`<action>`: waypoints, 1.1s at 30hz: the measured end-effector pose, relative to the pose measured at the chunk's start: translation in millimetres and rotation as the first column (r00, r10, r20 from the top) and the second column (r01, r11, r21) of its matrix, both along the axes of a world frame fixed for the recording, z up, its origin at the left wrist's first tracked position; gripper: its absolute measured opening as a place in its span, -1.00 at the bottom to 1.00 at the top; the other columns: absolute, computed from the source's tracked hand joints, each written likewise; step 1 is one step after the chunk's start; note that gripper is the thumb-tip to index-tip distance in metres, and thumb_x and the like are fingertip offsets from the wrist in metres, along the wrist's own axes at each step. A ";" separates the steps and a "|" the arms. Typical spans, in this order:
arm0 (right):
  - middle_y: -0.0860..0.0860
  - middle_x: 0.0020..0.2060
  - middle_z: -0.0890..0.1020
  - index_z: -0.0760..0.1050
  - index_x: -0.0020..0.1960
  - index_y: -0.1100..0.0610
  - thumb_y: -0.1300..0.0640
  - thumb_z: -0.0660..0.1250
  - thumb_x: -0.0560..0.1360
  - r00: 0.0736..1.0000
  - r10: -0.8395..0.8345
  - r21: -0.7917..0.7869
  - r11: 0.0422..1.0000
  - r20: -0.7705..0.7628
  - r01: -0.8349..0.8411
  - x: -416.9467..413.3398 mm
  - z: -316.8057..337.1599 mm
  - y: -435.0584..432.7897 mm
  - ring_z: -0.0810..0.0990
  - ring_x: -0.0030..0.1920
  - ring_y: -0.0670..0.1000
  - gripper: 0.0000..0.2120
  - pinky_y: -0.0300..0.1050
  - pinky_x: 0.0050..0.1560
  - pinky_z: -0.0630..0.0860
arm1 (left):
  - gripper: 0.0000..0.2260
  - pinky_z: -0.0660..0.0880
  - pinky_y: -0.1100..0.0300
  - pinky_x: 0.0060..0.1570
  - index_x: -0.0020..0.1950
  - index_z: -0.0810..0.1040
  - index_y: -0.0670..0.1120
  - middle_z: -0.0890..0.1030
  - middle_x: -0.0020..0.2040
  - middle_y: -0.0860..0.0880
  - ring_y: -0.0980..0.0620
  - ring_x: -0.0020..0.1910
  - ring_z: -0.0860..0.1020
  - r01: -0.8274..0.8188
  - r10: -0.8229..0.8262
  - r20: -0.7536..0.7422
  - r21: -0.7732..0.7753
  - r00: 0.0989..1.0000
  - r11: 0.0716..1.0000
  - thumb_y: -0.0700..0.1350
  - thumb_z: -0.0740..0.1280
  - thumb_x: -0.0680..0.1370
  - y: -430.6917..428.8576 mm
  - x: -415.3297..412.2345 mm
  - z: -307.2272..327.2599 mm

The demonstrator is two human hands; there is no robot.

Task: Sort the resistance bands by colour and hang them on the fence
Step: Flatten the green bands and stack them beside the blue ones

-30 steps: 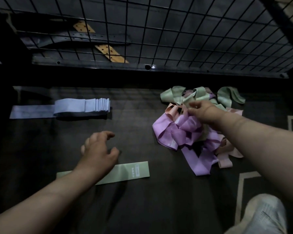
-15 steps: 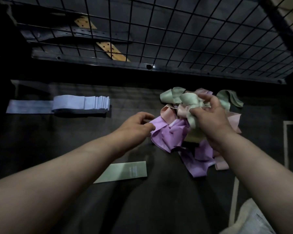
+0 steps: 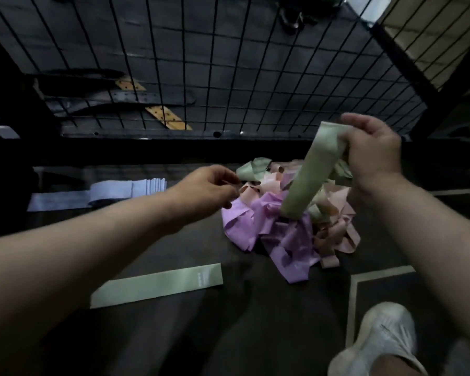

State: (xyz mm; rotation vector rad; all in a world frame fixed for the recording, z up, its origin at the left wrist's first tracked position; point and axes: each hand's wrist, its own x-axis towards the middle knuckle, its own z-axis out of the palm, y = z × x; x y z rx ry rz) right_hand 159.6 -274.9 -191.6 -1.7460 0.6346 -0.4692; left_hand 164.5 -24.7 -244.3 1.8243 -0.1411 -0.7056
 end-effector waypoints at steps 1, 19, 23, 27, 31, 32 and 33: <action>0.03 -0.06 0.67 0.60 0.11 0.07 0.30 0.32 0.50 0.999 0.032 -0.029 0.999 -0.008 -0.032 0.1 7.2 -3.2 0.63 -0.12 -0.05 -0.75 -0.17 -0.09 0.59 | -0.83 0.41 0.45 -0.41 0.10 0.55 -0.07 0.67 0.00 -0.09 0.03 -0.19 0.59 0.010 -0.010 0.016 0.013 1.000 1.000 -0.28 0.29 0.58 1.8 1.2 13.9; 0.01 0.00 0.68 0.45 0.31 0.12 0.38 0.34 0.53 0.709 0.566 -0.187 0.710 -0.421 -0.679 -11.7 70.1 -7.1 0.67 0.03 -0.03 -0.60 -0.08 0.07 0.63 | -0.37 0.53 -0.03 0.23 0.47 0.29 -0.06 0.56 0.17 -0.07 -0.09 0.17 0.57 -0.040 0.040 0.022 -0.005 0.999 0.999 -0.05 0.48 0.47 -118.1 9.7 37.4; 0.02 0.01 0.66 0.34 0.28 0.05 0.40 0.32 0.50 0.751 0.568 -0.229 0.724 -0.338 -0.651 -5.1 42.9 -22.9 0.66 0.02 -0.02 -0.55 -0.07 0.05 0.61 | -0.79 0.59 -0.05 0.10 0.17 0.58 -0.09 0.66 0.04 -0.16 -0.17 0.05 0.63 -0.029 0.020 0.130 0.072 0.991 0.997 -0.09 0.28 0.57 -136.3 35.0 18.6; 0.02 -0.15 0.52 0.32 0.13 0.15 0.24 0.36 0.52 0.887 0.355 -0.360 0.819 -0.296 -0.448 -14.3 -17.9 -25.4 0.51 -0.19 -0.06 -0.72 -0.28 -0.18 0.45 | -0.84 0.66 0.01 -0.25 0.04 0.55 -0.17 0.65 -0.04 -0.21 -0.16 -0.18 0.66 -0.134 0.134 -0.002 0.043 0.991 0.990 -0.13 0.21 0.62 -144.3 64.6 5.3; 0.15 -0.02 0.59 0.50 0.10 0.17 0.21 0.27 0.53 0.561 0.398 -0.188 0.669 -0.726 -0.719 -14.2 -110.0 -19.1 0.56 0.02 0.12 -0.84 -0.17 -0.08 0.40 | -0.87 0.63 0.08 -0.28 -0.08 0.53 -0.17 0.62 -0.11 -0.18 -0.10 -0.25 0.63 -0.212 0.207 -0.201 -0.003 0.957 0.977 -0.14 0.26 0.59 -147.1 62.4 -28.7; 0.16 0.06 0.57 0.48 0.17 0.17 0.23 0.25 0.53 0.526 0.404 -0.163 0.657 -0.749 -0.736 -12.2 -129.5 -17.1 0.55 0.08 0.12 -0.78 -0.20 -0.04 0.39 | -0.85 0.64 0.03 -0.22 -0.03 0.55 -0.18 0.64 -0.07 -0.19 -0.12 -0.21 0.65 -0.204 0.197 -0.224 -0.008 0.954 0.979 -0.10 0.29 0.56 -146.5 57.7 -41.0; 0.11 0.11 0.54 0.46 0.23 0.15 0.28 0.24 0.52 0.533 0.406 -0.154 0.670 -0.742 -0.726 -9.6 -144.2 -15.2 0.52 0.10 0.08 -0.72 -0.26 -0.01 0.36 | -0.83 0.64 -0.07 -0.13 0.02 0.56 -0.18 0.65 -0.02 -0.22 -0.17 -0.14 0.67 -0.186 0.181 -0.242 0.002 0.953 0.982 -0.09 0.31 0.54 -145.3 53.2 -52.5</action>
